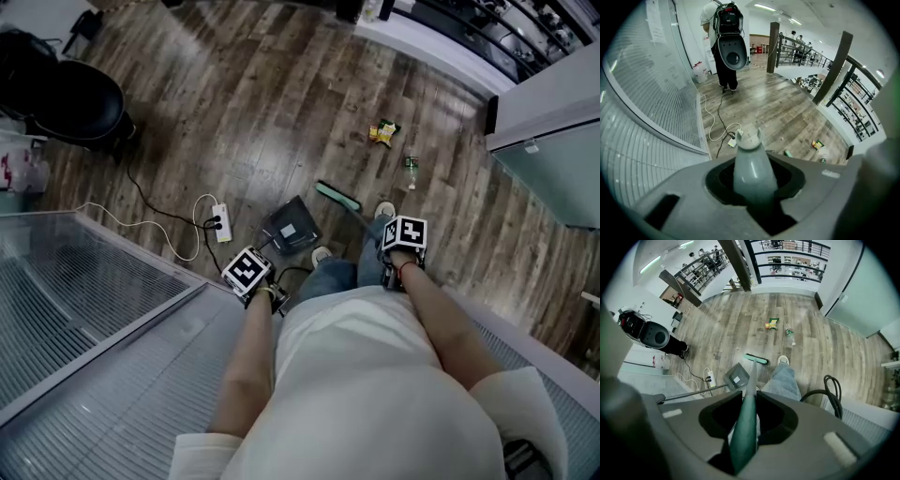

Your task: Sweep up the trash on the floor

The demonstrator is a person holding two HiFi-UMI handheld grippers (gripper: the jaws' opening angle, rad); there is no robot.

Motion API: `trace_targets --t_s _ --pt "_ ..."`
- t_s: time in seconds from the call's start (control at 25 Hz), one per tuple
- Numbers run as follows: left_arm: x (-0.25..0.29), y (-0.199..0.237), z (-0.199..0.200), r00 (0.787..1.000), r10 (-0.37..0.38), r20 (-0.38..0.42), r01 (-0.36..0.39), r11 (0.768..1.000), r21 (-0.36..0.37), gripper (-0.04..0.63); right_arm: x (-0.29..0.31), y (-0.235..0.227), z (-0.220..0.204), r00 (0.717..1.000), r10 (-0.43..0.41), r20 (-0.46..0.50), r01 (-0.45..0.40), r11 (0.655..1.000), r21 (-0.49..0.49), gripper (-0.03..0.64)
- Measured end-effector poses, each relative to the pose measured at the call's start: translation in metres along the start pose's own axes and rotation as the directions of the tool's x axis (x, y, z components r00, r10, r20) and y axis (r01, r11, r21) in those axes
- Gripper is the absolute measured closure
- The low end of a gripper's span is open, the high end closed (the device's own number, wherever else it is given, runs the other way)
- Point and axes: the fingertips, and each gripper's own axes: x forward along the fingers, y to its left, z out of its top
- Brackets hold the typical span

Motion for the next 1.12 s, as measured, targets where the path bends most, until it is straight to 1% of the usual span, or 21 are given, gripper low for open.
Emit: trace_targets --t_s 0.24,0.48,0.6,0.72,0.8,0.92,1.12 --pt "0.005 0.000 -0.004 1.000 -0.012 -0.004 0.012 1.000 -0.005 0.495 0.002 0.000 -0.001 1.000 0.015 0.000 -0.015 0.999 0.034 0.514" --pt "0.006 0.000 -0.002 1.000 -0.020 -0.006 0.020 1.000 -0.004 0.494 0.001 0.004 0.003 1.000 0.014 -0.006 -0.014 0.999 0.045 0.514" --pt "0.003 0.000 -0.002 1.000 -0.018 -0.008 0.018 1.000 -0.006 0.492 0.000 0.006 0.008 0.999 0.042 -0.006 -0.041 0.992 0.116 0.515" --pt "-0.001 0.000 0.001 1.000 -0.023 -0.004 0.023 1.000 -0.014 0.492 -0.005 0.011 0.014 0.997 0.079 0.007 -0.078 0.971 0.226 0.515" --pt "0.002 0.004 0.000 1.000 -0.025 -0.001 0.025 1.000 -0.018 0.496 -0.007 0.013 0.018 0.996 0.089 0.019 -0.091 0.959 0.267 0.515" --pt "0.004 0.012 0.000 1.000 -0.016 -0.004 0.016 1.000 -0.026 0.506 -0.008 0.018 0.022 0.995 0.087 0.040 -0.094 0.956 0.277 0.515" --pt "0.002 0.019 0.004 1.000 -0.024 -0.009 0.023 0.997 -0.071 0.508 -0.017 0.025 0.036 0.992 0.099 0.075 -0.116 0.951 0.286 0.515"
